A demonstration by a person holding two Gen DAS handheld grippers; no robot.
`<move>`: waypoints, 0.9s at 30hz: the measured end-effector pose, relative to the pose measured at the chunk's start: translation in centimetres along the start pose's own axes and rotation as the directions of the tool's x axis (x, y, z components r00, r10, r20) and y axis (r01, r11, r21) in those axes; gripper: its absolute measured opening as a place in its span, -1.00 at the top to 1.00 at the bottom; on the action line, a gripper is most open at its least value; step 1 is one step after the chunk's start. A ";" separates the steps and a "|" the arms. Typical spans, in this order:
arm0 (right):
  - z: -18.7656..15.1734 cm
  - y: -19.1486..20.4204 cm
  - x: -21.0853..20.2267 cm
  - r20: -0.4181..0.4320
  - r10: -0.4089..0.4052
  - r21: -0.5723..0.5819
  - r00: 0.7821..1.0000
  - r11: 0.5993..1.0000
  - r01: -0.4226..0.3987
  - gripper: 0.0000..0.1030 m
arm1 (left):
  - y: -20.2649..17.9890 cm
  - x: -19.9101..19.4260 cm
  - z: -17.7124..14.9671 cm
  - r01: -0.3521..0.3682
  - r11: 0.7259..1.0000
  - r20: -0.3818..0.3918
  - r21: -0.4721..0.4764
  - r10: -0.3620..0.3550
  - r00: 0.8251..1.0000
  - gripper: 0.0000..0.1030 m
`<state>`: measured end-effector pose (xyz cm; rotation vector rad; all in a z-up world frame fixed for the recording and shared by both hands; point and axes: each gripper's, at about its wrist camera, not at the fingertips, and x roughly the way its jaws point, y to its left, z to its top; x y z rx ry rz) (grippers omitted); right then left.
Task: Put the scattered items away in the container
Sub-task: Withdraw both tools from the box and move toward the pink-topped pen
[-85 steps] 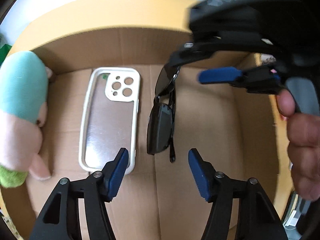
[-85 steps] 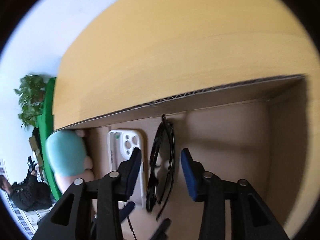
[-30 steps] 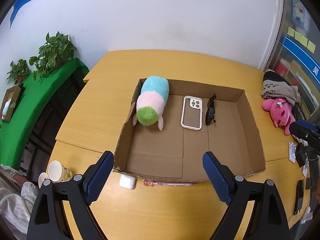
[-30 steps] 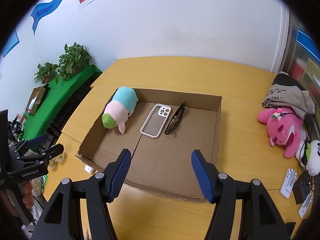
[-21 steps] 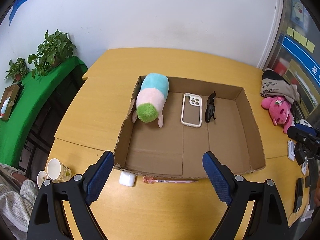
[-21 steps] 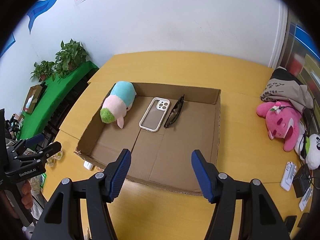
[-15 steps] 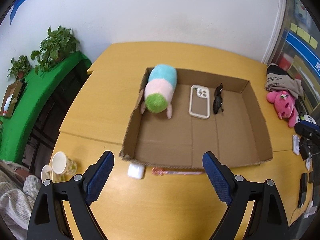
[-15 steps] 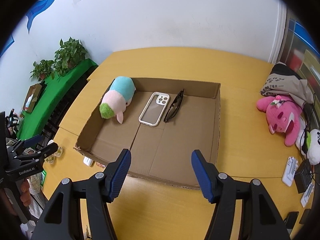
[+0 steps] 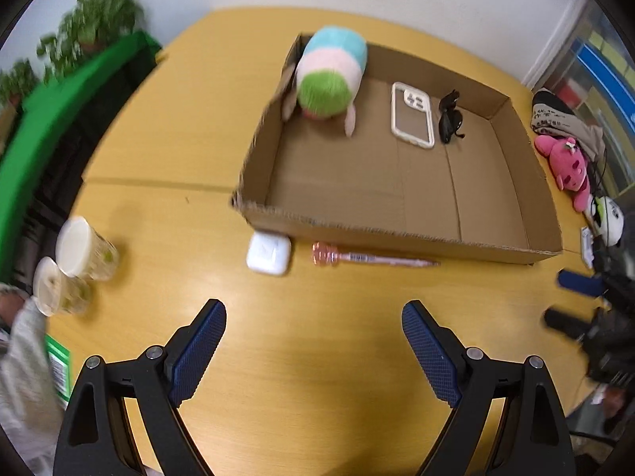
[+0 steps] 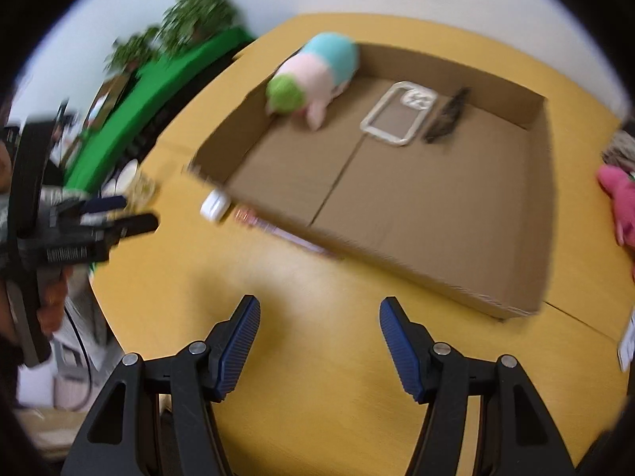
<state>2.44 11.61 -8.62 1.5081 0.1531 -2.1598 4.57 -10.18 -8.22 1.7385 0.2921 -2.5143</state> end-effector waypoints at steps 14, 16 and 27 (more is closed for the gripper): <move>-1.4 7.8 11.2 0.105 -0.137 -0.500 0.985 0.849 0.171 -0.21 | 5.1 3.8 -2.1 0.044 0.995 -0.084 -0.091 -0.052 0.995 -0.80; -1.3 7.8 12.6 0.125 -0.170 -0.514 0.978 0.832 0.210 -0.21 | 5.8 3.9 -2.5 0.044 0.994 -0.094 -0.098 -0.053 0.994 -0.80; 0.4 6.9 15.8 0.107 -0.184 -0.411 0.977 0.887 0.212 -0.21 | 7.6 4.7 -3.4 0.033 0.995 -0.144 -0.098 -0.047 0.988 -0.80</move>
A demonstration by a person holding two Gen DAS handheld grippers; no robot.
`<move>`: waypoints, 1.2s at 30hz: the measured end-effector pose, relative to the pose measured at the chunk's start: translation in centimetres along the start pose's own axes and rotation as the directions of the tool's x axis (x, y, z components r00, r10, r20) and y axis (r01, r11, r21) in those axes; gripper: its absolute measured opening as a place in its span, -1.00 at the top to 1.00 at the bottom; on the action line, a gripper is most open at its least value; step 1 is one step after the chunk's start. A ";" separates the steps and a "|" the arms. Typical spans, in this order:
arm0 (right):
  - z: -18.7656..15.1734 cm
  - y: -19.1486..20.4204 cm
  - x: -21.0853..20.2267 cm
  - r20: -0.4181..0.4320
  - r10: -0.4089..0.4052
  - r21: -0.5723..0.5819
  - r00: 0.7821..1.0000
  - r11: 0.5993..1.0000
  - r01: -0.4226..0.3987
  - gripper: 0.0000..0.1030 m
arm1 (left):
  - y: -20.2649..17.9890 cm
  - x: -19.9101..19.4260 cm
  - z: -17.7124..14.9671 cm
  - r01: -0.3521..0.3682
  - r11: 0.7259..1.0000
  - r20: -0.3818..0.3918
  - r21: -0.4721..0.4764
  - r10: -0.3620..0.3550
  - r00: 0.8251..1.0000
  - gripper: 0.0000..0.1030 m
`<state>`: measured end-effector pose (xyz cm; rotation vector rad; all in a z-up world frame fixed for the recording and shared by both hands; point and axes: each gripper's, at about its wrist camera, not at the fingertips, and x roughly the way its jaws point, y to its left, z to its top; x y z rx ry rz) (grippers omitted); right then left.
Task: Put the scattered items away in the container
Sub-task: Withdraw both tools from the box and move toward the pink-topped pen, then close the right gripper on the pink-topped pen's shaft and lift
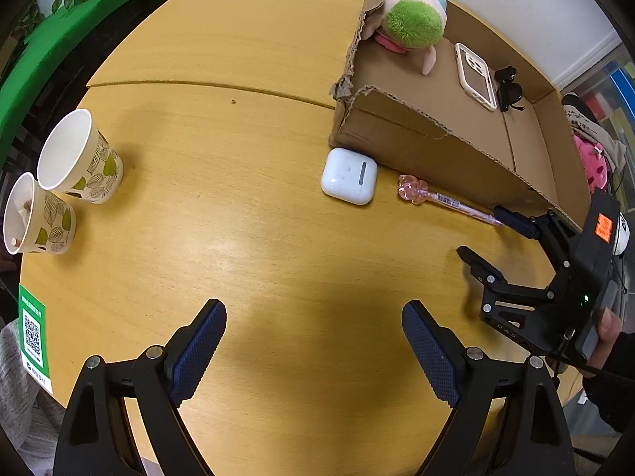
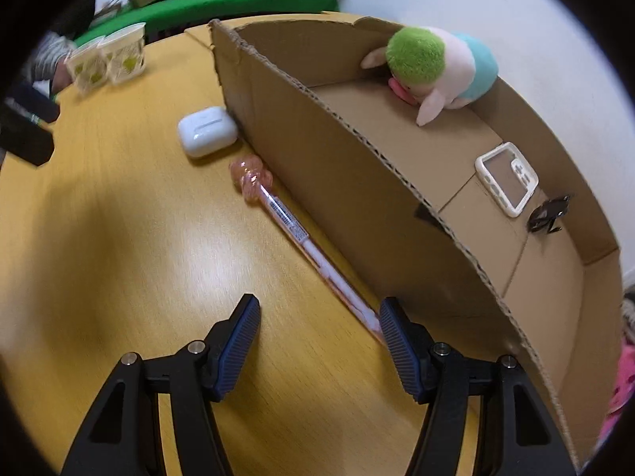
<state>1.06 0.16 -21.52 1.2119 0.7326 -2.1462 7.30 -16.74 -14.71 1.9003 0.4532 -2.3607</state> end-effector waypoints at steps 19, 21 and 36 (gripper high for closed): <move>-0.1 -0.3 0.0 -0.163 0.150 0.169 0.975 0.978 -0.122 0.22 | -2.0 1.1 2.8 0.114 0.983 0.013 -0.146 -0.113 0.994 -0.79; 0.1 -0.9 0.1 -0.168 0.150 0.206 0.974 0.972 -0.114 0.43 | -2.1 1.1 3.0 0.119 0.980 0.019 -0.162 -0.117 0.993 -0.79; -1.8 -1.2 -0.9 -0.184 0.210 0.315 0.960 0.938 -0.145 0.76 | -4.0 4.4 3.7 0.212 0.950 -0.047 -0.230 -0.229 0.972 -0.78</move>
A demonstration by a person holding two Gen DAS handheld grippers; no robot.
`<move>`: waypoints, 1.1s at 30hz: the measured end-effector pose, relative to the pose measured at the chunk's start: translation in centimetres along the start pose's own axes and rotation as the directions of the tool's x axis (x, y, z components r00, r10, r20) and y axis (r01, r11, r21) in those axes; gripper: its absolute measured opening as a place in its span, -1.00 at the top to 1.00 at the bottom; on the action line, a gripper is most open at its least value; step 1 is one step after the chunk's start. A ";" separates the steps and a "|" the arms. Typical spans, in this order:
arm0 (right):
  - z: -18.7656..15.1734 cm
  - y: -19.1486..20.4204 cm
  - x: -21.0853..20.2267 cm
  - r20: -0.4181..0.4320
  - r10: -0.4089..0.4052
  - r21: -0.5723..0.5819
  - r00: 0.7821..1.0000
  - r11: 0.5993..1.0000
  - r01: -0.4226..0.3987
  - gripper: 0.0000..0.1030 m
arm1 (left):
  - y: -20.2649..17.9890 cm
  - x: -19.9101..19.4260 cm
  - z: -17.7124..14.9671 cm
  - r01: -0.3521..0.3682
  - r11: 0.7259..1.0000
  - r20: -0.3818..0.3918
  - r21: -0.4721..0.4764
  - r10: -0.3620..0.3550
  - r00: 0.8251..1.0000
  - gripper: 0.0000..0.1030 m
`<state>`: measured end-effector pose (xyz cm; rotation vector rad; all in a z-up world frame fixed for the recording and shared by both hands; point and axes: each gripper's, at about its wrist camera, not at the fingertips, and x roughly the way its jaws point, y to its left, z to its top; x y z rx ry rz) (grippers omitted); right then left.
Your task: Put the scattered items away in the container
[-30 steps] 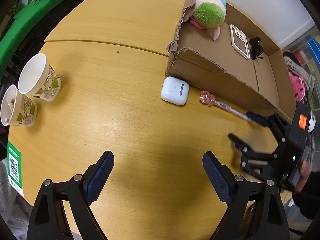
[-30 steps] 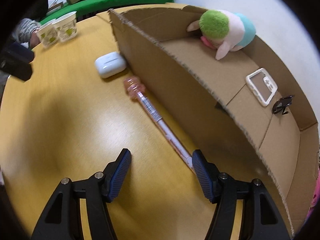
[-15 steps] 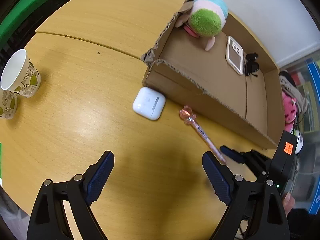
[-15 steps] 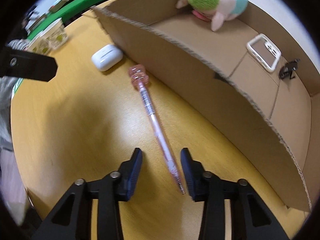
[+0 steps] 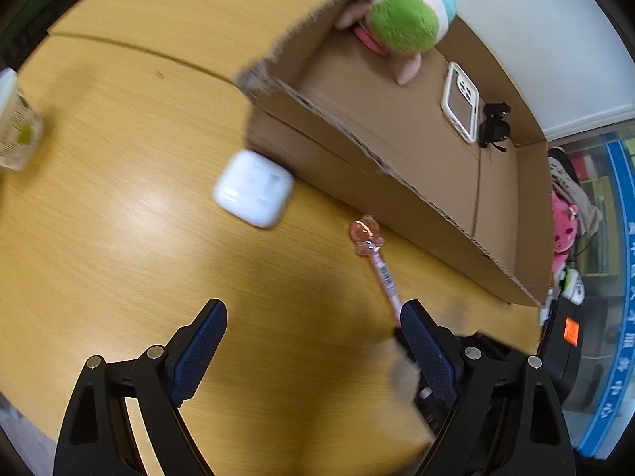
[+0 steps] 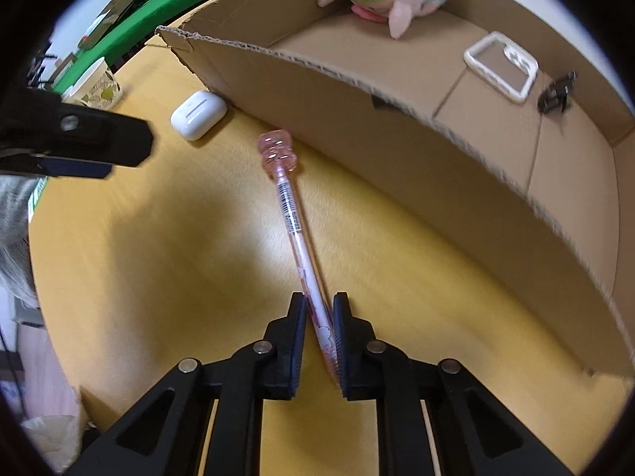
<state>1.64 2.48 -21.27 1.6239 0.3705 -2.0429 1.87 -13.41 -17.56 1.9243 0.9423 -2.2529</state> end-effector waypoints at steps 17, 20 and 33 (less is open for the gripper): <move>-4.3 0.1 -1.2 -0.011 0.128 0.087 0.992 0.988 -0.127 0.82 | -4.7 7.0 -0.6 0.095 0.995 -0.173 -0.035 -0.100 0.980 0.80; -5.0 -0.4 -2.1 0.011 0.139 0.082 0.990 0.987 -0.140 0.82 | -5.1 6.4 -1.2 0.112 0.993 -0.165 -0.035 -0.117 0.979 0.80; -4.4 -0.6 -11.4 0.233 0.161 0.053 0.959 0.983 -0.178 0.82 | -11.2 -3.7 -1.2 0.132 0.987 -0.012 0.095 -0.132 0.991 0.81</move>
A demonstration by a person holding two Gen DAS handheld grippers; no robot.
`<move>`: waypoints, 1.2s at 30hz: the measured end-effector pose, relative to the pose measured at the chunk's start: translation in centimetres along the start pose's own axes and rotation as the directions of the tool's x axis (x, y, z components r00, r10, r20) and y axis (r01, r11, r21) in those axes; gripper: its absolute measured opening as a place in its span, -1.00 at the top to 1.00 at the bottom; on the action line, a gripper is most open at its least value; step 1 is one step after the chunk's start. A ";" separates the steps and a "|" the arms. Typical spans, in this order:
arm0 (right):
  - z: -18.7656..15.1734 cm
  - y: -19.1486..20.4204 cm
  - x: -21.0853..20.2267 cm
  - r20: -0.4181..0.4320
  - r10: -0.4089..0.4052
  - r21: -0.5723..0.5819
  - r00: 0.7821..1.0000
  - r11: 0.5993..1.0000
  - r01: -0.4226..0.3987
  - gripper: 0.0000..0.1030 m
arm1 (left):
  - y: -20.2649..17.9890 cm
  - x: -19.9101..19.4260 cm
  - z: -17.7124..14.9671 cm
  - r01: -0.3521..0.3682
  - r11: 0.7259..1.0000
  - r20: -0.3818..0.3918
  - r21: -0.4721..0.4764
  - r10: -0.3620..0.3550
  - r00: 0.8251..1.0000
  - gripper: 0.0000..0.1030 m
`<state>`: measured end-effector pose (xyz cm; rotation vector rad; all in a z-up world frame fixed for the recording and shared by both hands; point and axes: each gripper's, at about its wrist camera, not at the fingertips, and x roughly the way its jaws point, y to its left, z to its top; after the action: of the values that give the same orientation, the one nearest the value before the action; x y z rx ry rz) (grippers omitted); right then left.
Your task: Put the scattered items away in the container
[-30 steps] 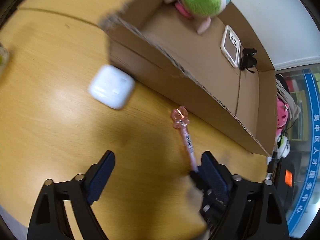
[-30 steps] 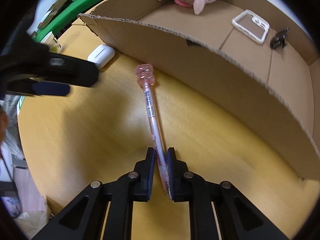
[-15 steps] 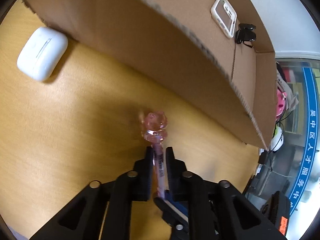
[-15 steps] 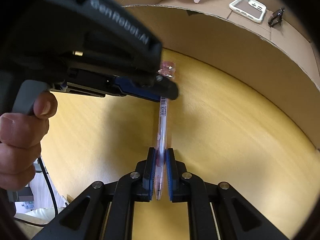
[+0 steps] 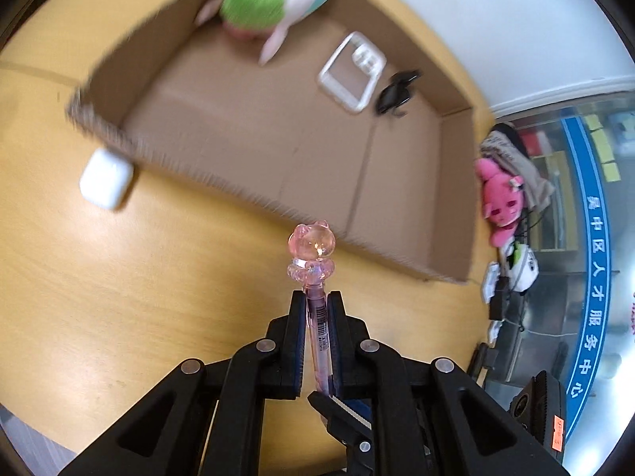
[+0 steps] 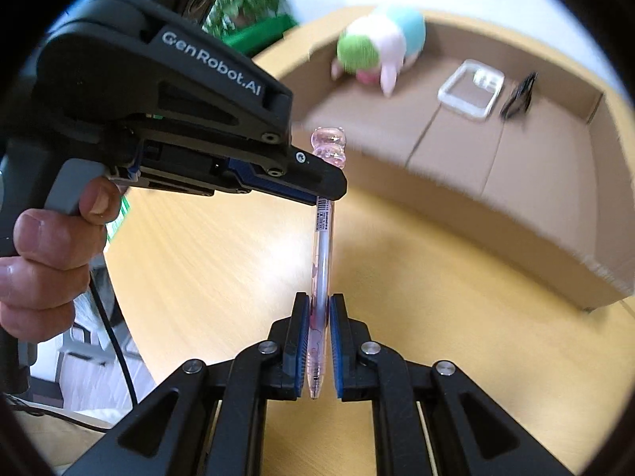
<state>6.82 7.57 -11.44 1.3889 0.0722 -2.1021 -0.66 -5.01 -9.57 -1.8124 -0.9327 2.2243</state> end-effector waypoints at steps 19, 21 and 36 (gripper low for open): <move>5.9 -2.9 -7.9 0.193 -0.070 0.071 0.979 0.996 0.057 0.82 | -9.4 -5.3 5.1 0.041 0.982 0.124 0.187 -0.065 0.990 0.82; 6.2 -3.4 -8.0 0.195 -0.078 0.083 0.978 0.995 0.062 0.82 | -9.9 -5.1 5.6 0.048 0.979 0.119 0.198 -0.072 0.990 0.82; 9.7 -5.8 -5.5 0.147 -0.073 0.067 0.986 0.996 0.063 0.82 | -9.2 -3.3 9.5 0.060 0.985 0.104 0.161 -0.077 0.992 0.82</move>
<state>-2.62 11.30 -4.02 1.2759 -0.0069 -2.2761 -11.06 -2.78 -1.12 -1.5810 -0.7984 2.3037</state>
